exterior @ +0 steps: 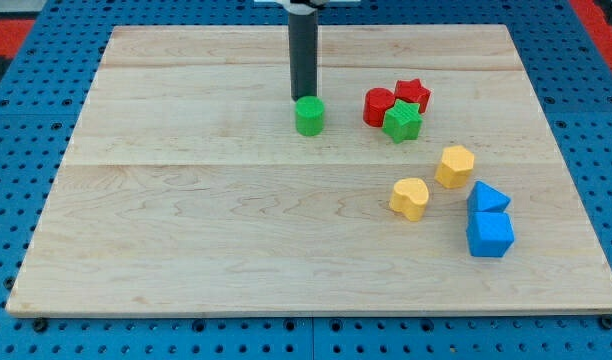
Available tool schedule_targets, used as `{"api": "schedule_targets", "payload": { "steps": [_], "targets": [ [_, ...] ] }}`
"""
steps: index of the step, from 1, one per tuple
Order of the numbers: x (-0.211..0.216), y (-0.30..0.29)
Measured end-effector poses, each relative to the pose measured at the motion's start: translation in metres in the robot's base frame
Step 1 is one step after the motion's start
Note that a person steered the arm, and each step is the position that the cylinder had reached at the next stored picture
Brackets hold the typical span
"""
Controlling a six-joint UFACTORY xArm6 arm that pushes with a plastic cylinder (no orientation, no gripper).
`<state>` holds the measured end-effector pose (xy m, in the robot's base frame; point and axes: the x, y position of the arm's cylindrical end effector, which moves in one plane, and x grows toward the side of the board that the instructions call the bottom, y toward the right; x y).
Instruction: Move green circle towards yellow heart
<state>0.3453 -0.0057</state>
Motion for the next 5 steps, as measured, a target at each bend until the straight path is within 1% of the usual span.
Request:
{"api": "schedule_targets", "payload": {
  "steps": [1,3,5],
  "targets": [
    [0.027,0.004],
    [0.103,0.005],
    [0.153,0.005]
  ]
}}
